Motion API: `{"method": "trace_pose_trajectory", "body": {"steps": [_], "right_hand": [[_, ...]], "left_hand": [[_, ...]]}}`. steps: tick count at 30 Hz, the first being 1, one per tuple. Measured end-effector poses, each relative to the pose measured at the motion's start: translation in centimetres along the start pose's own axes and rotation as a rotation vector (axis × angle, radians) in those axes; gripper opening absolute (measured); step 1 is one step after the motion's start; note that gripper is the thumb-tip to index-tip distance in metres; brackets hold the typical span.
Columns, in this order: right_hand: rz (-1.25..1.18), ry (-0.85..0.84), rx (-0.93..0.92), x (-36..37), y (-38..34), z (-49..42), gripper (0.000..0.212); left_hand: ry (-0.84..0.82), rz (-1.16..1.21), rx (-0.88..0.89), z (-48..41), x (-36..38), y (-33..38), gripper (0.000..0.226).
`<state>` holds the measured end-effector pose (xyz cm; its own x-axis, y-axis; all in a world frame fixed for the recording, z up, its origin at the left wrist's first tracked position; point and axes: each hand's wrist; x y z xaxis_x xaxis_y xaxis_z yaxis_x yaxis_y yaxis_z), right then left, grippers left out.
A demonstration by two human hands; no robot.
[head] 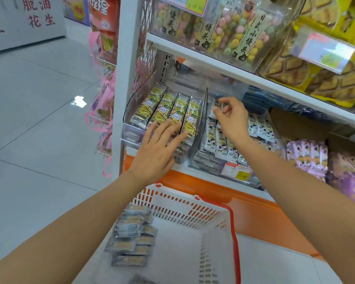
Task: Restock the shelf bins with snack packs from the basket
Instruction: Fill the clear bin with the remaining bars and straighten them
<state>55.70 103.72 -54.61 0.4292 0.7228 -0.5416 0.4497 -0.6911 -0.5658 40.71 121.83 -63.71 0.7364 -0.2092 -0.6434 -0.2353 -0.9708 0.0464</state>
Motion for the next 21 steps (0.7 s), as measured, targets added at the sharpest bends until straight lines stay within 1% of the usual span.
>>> {"method": "trace_pose_trajectory", "body": {"steps": [2, 4, 6, 8, 11, 15, 17, 19, 21], "right_hand": [[-0.153, -0.021, 0.018, -1.2, -1.9, 2.1, 0.019], [-0.283, -0.094, 0.01, -2.1, -3.8, 4.9, 0.017], [-0.364, -0.177, -0.026, -2.6, -4.9, 8.2, 0.017], [-0.415, -0.262, -0.063, -2.4, -5.2, 11.6, 0.015], [-0.418, -0.4, -0.034, -0.9, -4.0, 16.6, 0.015], [-0.328, -0.568, 0.08, 2.4, -0.7, 22.4, 0.015], [-0.251, -0.657, 0.157, 3.9, 0.8, 24.7, 0.014], [-0.206, -0.715, 0.256, 5.4, 2.2, 26.7, 0.011], [-0.175, -0.752, 0.366, 6.8, 3.5, 28.3, 0.008]], "left_hand": [[0.029, 0.016, -0.041, 0.8, -0.4, 0.1, 0.059], [0.049, 0.022, -0.087, 2.1, -0.9, -0.1, 0.053], [0.03, 0.005, -0.116, 3.9, -1.4, -0.5, 0.048], [-0.027, -0.028, -0.134, 6.1, -1.7, -1.2, 0.046], [-0.173, -0.081, -0.176, 9.6, -1.6, -2.3, 0.041], [-0.45, -0.126, -0.302, 14.5, -0.9, -3.0, 0.058], [-0.568, -0.148, -0.313, 16.7, -0.4, -3.3, 0.066], [-0.701, -0.169, -0.321, 18.0, -0.2, -3.6, 0.068], [-0.767, -0.183, -0.337, 19.2, 0.2, -3.9, 0.07]]}}
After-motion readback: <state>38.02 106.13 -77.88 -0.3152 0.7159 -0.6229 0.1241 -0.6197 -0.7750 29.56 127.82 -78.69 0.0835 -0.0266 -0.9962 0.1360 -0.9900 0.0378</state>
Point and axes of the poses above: each hand's wrist, its own z-axis away from the middle knuckle, its own x-axis out of the palm, y = z × x, and after that the axes turned 15 degrees about y, right-handed
